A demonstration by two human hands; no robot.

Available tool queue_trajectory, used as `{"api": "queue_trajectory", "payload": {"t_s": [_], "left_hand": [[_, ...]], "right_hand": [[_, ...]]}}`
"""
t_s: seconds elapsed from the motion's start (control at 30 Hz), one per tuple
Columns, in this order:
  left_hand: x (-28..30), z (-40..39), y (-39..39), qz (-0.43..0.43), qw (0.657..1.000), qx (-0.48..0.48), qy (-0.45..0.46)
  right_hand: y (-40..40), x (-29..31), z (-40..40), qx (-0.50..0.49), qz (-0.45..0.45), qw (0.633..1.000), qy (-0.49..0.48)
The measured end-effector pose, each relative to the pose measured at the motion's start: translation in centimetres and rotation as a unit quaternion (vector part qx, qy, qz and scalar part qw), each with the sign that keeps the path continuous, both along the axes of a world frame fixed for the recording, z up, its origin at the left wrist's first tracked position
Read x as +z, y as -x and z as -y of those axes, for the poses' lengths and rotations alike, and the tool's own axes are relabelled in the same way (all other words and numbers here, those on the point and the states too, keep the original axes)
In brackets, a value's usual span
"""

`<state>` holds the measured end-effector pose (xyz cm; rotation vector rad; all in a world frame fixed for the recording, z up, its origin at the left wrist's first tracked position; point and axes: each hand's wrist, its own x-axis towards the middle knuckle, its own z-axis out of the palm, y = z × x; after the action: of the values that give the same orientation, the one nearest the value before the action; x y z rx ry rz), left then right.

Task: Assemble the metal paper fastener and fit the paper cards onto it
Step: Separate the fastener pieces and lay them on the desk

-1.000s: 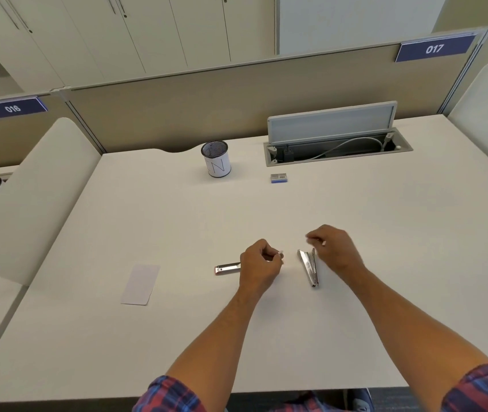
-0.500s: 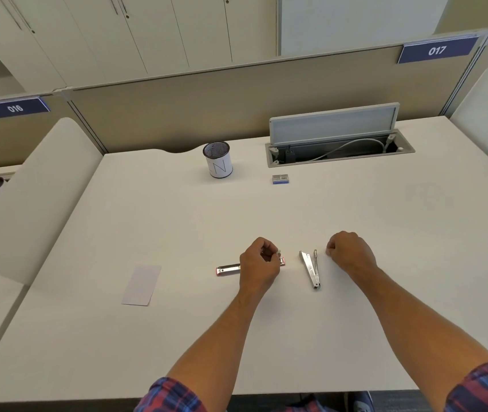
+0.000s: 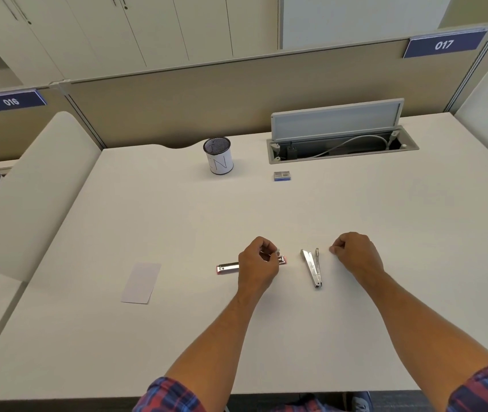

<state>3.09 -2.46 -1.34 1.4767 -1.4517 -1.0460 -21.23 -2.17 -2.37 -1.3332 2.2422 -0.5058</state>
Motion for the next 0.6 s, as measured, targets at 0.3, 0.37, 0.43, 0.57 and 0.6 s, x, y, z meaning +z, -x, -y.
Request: {"api": "queue_trajectory", "payload": {"t_s": [0.3,0.37,0.43,0.57,0.6], "left_hand": [[0.5,0.6,0.6,0.0,1.0,-0.002,0.007],[0.7,0.7,0.6,-0.003,1.0,0.0,0.007],[0.9,0.8,0.6,-0.007,1.0,0.0,0.008],[1.6,1.1,0.7,-0.016,0.999,-0.006,0.028],[1.7,1.2,0.7,-0.017,0.999,-0.006,0.033]], "right_hand": [[-0.6,-1.1,0.4,0.055,-0.113,0.99,-0.07],[-0.8,-1.3,0.6,0.077,-0.144,0.983,-0.081],[-1.0,-1.3,0.8,0.093,-0.16,0.978,-0.093],[-1.1,-1.1,1.2,0.109,-0.165,0.974,-0.114],[-1.1,-1.1,1.3,0.112,-0.162,0.973,-0.116]]}}
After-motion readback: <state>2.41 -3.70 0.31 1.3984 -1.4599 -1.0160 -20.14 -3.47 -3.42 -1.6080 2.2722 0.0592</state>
